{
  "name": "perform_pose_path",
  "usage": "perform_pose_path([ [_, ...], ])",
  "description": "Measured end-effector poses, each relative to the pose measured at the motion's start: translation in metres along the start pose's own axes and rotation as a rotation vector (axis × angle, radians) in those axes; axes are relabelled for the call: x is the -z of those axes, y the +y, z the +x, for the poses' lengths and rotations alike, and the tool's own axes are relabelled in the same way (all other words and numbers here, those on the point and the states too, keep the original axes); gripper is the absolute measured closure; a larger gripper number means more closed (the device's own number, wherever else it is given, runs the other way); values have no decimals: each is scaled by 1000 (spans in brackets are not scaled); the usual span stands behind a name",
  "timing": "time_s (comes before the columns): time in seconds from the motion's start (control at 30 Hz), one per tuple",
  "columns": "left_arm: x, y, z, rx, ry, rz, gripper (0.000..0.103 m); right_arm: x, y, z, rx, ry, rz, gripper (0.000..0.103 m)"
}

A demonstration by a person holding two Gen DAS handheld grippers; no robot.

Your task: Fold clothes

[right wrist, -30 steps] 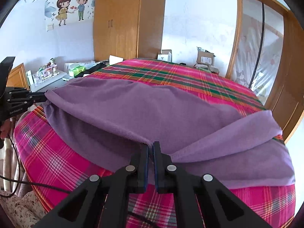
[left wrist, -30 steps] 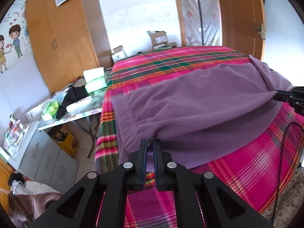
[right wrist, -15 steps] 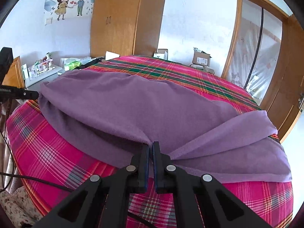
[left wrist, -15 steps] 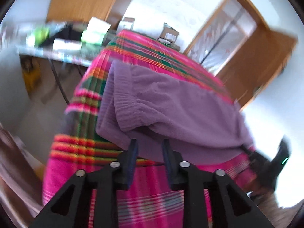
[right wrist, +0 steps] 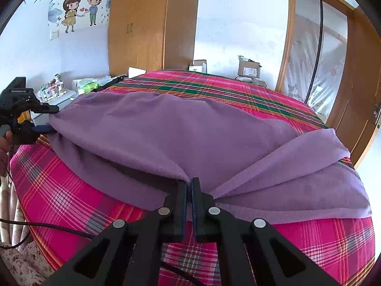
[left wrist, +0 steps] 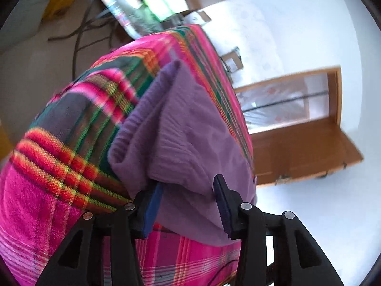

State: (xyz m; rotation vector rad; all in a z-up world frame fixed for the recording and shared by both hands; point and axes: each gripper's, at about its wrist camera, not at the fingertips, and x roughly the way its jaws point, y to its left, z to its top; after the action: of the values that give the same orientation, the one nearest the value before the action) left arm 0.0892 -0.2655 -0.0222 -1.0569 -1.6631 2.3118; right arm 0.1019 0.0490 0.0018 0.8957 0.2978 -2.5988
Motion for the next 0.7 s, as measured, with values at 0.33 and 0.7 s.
perform_pose_path([
  [0.33,4,-19,-27,-25,-165,12,84,-4,1,-6,3,-29,6,100],
  [0.7,12,-32,-54,-76,-210,78,86,-18,1,-41,-1,-127,-23,100],
])
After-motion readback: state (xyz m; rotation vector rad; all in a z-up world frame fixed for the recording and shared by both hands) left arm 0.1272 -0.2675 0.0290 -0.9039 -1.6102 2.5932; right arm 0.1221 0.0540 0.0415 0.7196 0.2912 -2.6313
